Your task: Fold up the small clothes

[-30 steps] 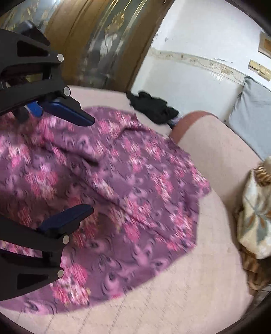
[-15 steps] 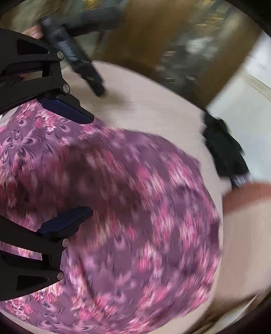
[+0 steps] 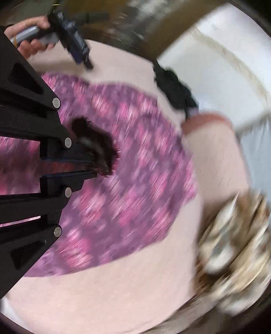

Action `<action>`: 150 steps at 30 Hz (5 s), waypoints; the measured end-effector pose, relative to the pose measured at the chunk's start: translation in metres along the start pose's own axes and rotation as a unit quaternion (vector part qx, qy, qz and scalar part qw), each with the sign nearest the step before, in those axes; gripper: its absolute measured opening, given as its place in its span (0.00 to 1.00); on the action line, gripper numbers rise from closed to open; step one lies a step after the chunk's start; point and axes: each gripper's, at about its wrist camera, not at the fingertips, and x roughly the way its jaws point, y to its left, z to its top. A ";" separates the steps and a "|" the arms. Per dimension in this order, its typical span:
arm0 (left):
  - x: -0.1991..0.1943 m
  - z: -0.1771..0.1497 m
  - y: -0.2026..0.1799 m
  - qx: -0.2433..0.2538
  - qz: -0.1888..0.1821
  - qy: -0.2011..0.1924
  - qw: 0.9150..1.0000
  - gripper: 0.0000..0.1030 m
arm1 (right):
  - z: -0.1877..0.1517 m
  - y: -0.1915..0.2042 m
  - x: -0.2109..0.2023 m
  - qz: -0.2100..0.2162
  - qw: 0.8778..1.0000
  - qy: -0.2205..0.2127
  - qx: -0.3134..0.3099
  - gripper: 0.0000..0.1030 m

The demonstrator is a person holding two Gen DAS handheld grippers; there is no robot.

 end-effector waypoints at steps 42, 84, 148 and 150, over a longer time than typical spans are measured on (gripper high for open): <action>0.113 0.171 -0.041 -0.007 -0.005 0.059 0.998 0.71 | 0.173 -0.068 0.084 0.094 0.995 0.038 0.004 0.80; 0.021 -0.033 -0.078 0.138 -0.073 0.004 0.988 0.76 | 0.053 -0.029 0.087 0.185 0.976 0.093 0.061 0.77; -0.065 -0.169 -0.039 0.183 -0.014 -0.095 0.978 0.63 | -0.062 -0.013 -0.064 0.025 0.997 -0.002 -0.079 0.77; -0.064 -0.171 -0.038 0.181 -0.005 -0.095 0.979 0.64 | -0.063 -0.017 -0.066 0.016 0.996 -0.010 -0.086 0.77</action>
